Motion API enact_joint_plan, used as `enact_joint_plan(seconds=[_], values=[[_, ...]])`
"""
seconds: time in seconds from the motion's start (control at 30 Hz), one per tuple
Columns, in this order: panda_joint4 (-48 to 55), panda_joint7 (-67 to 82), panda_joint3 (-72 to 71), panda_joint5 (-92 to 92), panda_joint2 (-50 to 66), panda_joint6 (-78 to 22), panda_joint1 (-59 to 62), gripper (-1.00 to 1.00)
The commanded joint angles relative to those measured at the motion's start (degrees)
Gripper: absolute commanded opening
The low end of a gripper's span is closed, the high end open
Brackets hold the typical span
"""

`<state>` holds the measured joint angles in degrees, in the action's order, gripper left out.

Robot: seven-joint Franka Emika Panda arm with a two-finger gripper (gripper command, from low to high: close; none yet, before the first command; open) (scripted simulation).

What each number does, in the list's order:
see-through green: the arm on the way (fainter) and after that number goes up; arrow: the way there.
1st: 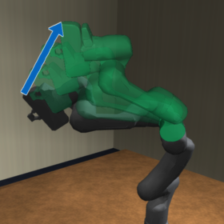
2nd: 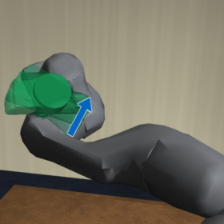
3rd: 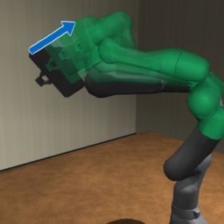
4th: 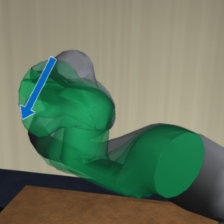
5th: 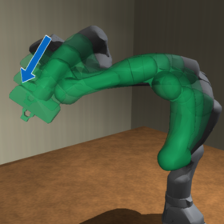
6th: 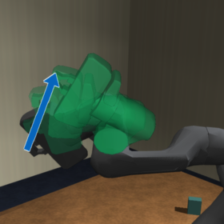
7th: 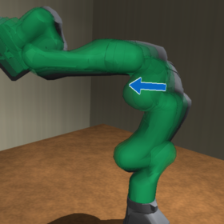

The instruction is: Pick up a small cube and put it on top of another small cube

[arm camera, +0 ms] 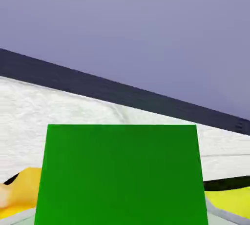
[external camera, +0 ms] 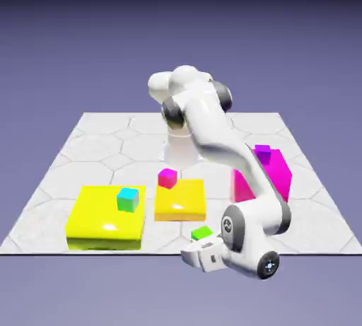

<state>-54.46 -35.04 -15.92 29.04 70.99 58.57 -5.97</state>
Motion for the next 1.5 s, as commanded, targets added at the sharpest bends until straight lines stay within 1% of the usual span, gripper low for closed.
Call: enact_joint_plan(seconds=[0.0,0.1,0.13,1.4,1.47], values=[[2.08,0.54,0.11,0.14,0.73,-1.17,-0.52,-1.00],[8.30,2.04,0.47,0.32,2.90,-4.73,-2.08,-1.00],[7.89,2.06,0.20,0.22,2.37,-4.85,-1.69,-1.00],[-71.01,-8.84,-20.07,-7.95,-49.49,17.55,36.51,-1.00],[-72.98,-9.11,-20.58,-8.16,-50.79,18.11,37.46,-1.00]])
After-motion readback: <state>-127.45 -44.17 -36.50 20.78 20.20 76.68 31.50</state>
